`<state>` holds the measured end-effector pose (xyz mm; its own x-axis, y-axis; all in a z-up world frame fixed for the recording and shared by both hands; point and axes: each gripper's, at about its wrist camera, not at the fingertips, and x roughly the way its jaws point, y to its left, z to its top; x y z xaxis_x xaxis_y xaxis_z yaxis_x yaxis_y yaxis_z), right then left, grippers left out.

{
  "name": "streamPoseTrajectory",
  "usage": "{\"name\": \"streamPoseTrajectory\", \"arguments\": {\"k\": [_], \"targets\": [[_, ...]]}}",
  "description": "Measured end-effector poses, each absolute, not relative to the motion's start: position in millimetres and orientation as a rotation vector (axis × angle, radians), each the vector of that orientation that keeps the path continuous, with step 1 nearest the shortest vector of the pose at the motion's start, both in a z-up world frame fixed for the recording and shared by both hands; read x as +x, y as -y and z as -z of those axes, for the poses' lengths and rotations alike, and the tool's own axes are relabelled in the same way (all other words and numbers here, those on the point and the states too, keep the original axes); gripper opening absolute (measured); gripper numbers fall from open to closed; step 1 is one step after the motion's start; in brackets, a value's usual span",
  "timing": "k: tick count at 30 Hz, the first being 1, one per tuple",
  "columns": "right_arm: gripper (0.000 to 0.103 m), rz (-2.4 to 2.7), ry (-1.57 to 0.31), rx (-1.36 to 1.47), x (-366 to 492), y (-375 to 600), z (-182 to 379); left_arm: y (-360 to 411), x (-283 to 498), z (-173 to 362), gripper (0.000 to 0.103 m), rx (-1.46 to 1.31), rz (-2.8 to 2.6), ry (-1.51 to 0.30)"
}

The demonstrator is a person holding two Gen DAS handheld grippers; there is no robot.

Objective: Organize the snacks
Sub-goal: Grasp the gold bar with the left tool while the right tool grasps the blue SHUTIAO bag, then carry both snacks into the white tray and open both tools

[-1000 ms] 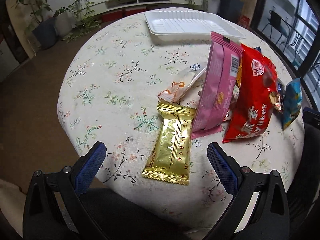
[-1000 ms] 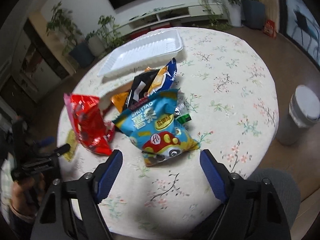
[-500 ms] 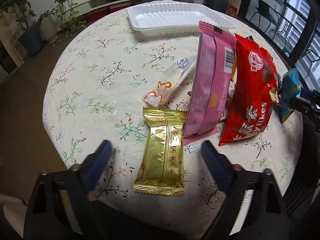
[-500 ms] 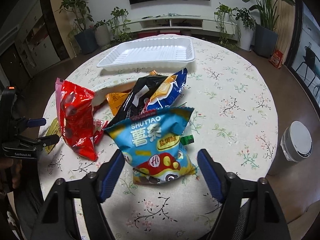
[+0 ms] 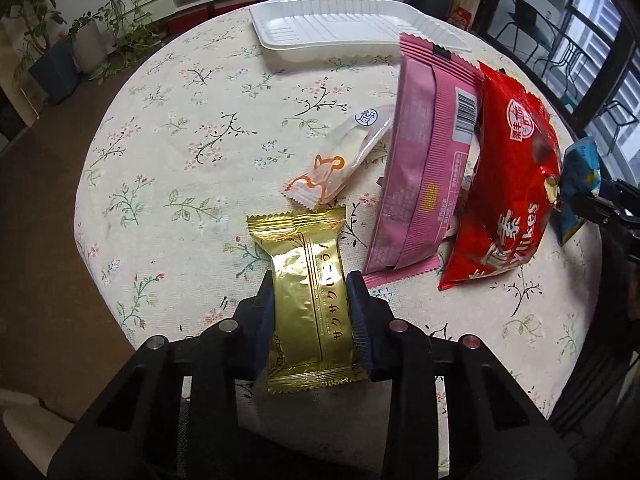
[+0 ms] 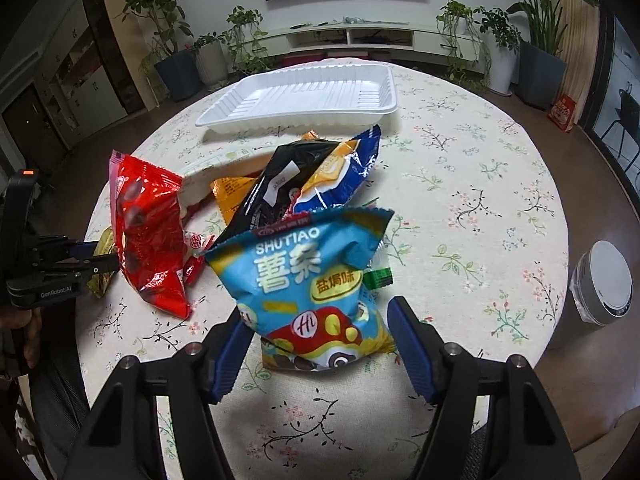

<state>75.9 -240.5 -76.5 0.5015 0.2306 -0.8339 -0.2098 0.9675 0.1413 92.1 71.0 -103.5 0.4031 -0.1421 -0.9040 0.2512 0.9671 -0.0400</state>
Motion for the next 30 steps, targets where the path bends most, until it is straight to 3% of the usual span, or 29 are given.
{"name": "streamPoseTrajectory", "arguments": {"k": [4, 8, 10, 15, 30], "targets": [[0.069, -0.256, -0.990, 0.001, 78.3, 240.6, 76.0, -73.4, 92.5, 103.0, 0.030, 0.092, 0.248, -1.132], [0.054, -0.265, -0.978, -0.023, 80.5, 235.8, 74.9, -73.9, 91.8, 103.0, 0.030, 0.093, 0.237, -1.124], [0.053, -0.265, -0.971, -0.033, 80.0, 234.0, 73.3, -74.9, 90.1, 103.1, 0.030, 0.088, 0.234, -1.121], [0.040, -0.270, -0.979, -0.002, 78.9, 238.6, 73.1, -78.1, 88.2, 102.5, 0.030, 0.067, 0.238, -1.119], [0.036, -0.278, -0.939, 0.170, 66.6, 266.1, 50.1, -92.9, 77.5, 91.3, 0.030, -0.046, 0.242, -1.099]]}}
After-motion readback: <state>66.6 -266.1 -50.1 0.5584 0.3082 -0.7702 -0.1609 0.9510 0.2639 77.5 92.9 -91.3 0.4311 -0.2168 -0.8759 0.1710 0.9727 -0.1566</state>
